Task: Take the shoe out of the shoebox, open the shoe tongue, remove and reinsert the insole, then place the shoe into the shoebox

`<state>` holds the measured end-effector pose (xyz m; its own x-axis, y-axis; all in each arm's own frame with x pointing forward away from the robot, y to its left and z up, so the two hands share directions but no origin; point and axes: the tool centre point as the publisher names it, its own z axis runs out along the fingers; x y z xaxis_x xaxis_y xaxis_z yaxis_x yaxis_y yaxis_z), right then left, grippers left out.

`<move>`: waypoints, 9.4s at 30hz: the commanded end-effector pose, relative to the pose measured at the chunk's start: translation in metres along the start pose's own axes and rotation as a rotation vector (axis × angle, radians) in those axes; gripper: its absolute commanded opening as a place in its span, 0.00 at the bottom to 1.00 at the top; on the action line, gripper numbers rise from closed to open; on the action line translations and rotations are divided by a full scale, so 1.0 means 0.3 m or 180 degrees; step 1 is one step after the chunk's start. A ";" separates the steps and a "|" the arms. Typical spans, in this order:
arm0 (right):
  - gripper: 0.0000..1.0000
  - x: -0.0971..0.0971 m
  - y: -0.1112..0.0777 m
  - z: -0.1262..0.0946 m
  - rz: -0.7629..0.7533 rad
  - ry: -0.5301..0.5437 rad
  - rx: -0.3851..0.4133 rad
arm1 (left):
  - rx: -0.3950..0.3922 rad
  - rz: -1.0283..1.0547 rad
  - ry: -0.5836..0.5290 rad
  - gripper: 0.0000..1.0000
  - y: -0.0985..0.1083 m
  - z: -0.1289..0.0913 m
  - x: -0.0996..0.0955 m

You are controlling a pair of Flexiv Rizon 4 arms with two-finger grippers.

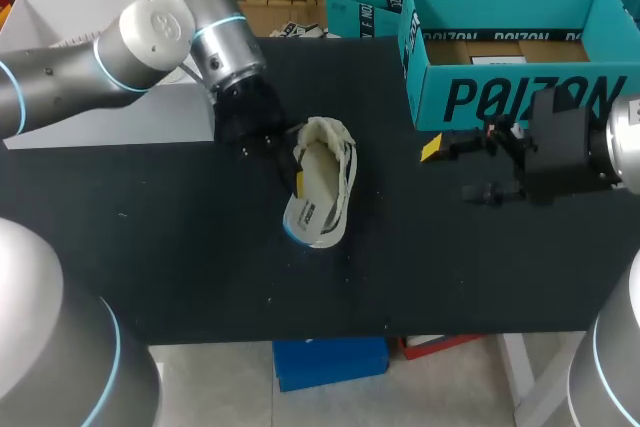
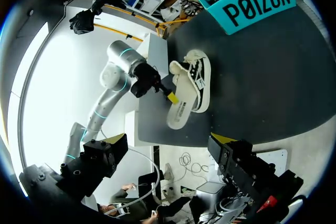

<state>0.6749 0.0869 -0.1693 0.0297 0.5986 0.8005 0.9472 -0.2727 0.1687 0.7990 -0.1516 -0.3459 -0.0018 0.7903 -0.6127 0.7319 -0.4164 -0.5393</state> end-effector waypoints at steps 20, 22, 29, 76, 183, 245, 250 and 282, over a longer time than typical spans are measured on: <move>1.00 0.001 0.001 0.002 0.0000 -0.0001 -0.0001 | -0.0158 0.0008 -0.0173 0.00 0.084 -0.012 -0.009; 1.00 0.001 0.001 0.002 0.0000 -0.0001 -0.0001 | -0.0154 0.0011 -0.0168 0.00 0.084 -0.010 -0.010; 1.00 0.001 0.001 0.002 0.0000 -0.0001 -0.0001 | -0.0248 0.0048 -0.0110 1.00 0.055 -0.015 -0.028; 1.00 0.001 0.001 0.002 0.0000 -0.0001 -0.0001 | -0.2135 -0.0328 -0.0059 0.60 0.007 0.015 0.042; 1.00 0.001 0.001 0.002 0.0000 -0.0001 -0.0001 | -0.2700 -0.0292 -0.0477 0.00 0.182 -0.047 0.005; 1.00 0.001 0.001 0.002 0.0000 -0.0001 -0.0001 | -0.2720 -0.0263 -0.0140 0.00 0.222 -0.030 -0.011; 1.00 0.001 0.001 0.002 0.0000 -0.0001 -0.0001 | -0.2756 -0.0300 -0.0086 0.00 0.246 -0.036 -0.014; 1.00 0.001 0.001 0.002 0.0000 -0.0001 -0.0001 | -0.2576 -0.0152 0.0000 0.00 0.026 -0.029 -0.056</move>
<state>0.6749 0.0869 -0.1692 0.0297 0.5986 0.8005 0.9472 -0.2725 0.1686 0.8164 -0.1668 -0.3409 -0.0430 0.7840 -0.6193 0.9975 0.0680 0.0169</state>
